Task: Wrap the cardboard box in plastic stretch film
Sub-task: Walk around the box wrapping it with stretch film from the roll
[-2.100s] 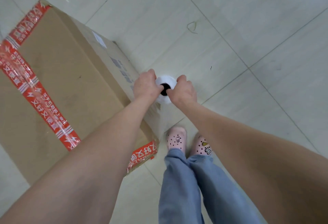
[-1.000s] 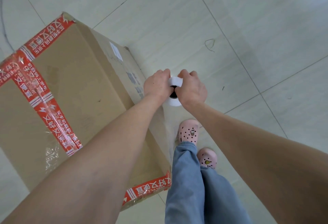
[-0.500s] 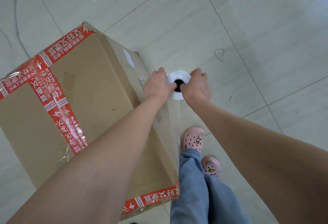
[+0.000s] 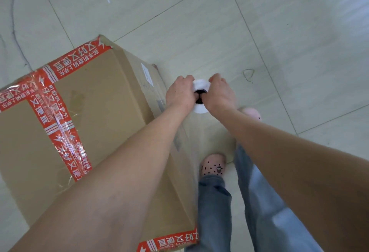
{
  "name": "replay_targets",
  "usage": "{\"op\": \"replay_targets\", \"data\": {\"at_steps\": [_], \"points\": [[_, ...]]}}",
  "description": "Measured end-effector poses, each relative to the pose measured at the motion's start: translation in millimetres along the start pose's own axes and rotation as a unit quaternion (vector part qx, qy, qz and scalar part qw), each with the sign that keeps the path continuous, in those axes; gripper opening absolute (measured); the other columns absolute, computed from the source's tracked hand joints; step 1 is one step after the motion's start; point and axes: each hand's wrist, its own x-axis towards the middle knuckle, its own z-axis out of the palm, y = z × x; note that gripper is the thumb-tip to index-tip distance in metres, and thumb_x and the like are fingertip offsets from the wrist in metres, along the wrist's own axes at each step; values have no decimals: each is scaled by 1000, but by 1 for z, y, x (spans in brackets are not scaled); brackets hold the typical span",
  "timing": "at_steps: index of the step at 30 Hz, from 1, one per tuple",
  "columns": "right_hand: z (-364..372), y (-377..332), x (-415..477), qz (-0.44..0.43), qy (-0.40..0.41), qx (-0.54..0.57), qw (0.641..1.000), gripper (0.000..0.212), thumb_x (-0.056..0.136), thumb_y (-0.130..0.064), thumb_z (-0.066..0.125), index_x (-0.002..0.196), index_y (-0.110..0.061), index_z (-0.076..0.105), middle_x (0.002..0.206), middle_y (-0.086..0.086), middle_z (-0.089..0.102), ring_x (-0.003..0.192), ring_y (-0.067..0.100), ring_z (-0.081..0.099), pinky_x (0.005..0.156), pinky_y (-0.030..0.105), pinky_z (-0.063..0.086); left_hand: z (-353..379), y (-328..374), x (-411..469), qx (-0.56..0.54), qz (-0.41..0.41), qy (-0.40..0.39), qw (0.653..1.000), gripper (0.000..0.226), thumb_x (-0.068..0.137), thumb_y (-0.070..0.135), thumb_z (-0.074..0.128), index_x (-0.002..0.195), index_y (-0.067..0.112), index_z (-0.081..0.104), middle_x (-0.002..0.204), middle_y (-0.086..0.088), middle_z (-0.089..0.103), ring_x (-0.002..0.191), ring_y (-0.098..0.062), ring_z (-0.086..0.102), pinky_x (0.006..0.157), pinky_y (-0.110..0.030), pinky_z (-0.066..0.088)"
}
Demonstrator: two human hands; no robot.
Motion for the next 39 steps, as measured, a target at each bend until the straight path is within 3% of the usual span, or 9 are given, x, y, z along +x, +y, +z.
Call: {"op": "replay_targets", "data": {"at_steps": [4, 8, 11, 18, 22, 25, 27, 32, 39], "points": [[-9, -6, 0, 60, -68, 19, 996, 35, 89, -24, 54, 121, -18, 41, 105, 2, 56, 88, 25, 53, 56, 28, 33, -4, -3, 5, -7, -14, -17, 1000, 29, 86, 18, 55, 115, 15, 53, 108, -8, 51, 94, -28, 56, 66, -31, 36], [-4, -31, 14, 8, -81, 14, 997, 36, 86, -16, 52, 121, -20, 48, 107, 4, 61, 100, 26, 58, 80, 36, 50, -16, -12, 16, 6, -17, -7, 1000, 26, 88, 17, 48, 113, 16, 56, 105, -8, 52, 91, -28, 56, 66, -32, 38], [2, -46, 22, -32, -75, -35, 996, 33, 82, -10, 50, 113, -21, 55, 101, 3, 64, 91, 25, 60, 75, 34, 51, -26, -23, 23, -1, -48, -9, 999, 20, 86, 17, 50, 105, 12, 56, 102, -8, 53, 90, -28, 57, 64, -32, 39], [-17, -79, 46, -158, -62, -194, 966, 49, 84, -7, 47, 128, -27, 52, 115, 6, 61, 101, 30, 57, 73, 32, 46, -45, -22, 33, -52, -137, -3, 989, 20, 82, 26, 57, 94, 11, 50, 92, -6, 56, 81, -26, 55, 60, -31, 37], [-13, -89, 48, -168, -49, -126, 976, 47, 86, -5, 51, 130, -20, 42, 128, 3, 47, 101, 29, 56, 73, 34, 44, -56, -28, 35, -71, -207, 8, 976, 24, 85, 31, 58, 95, 10, 50, 99, -9, 61, 86, -28, 57, 61, -30, 37], [-8, -84, 49, -50, -54, -38, 997, 45, 85, -16, 60, 126, -16, 40, 127, 4, 41, 96, 29, 58, 68, 33, 41, -60, -26, 38, -50, -193, 16, 980, 32, 86, 25, 59, 111, 8, 49, 111, -11, 55, 98, -31, 58, 63, -32, 36], [-9, -80, 51, -37, -71, -32, 996, 43, 85, -20, 62, 123, -16, 42, 124, 4, 44, 93, 28, 58, 69, 32, 42, -61, -22, 43, -30, -150, 20, 988, 36, 86, 16, 57, 119, 10, 46, 119, -11, 49, 101, -30, 56, 64, -34, 37], [-16, -92, 64, -134, -51, -105, 984, 28, 88, -18, 55, 115, -17, 50, 113, 3, 52, 85, 25, 53, 66, 32, 38, -68, -16, 61, 35, -34, 20, 999, 34, 87, 6, 50, 121, 13, 49, 121, -8, 47, 111, -25, 49, 67, -35, 39], [-21, -115, 72, -216, -46, -176, 959, 43, 86, -6, 51, 126, -22, 44, 122, 0, 51, 101, 25, 55, 70, 33, 41, -80, -29, 73, -29, -123, 29, 992, 25, 84, 16, 56, 107, 7, 51, 108, -12, 55, 96, -32, 57, 68, -35, 40]]}}
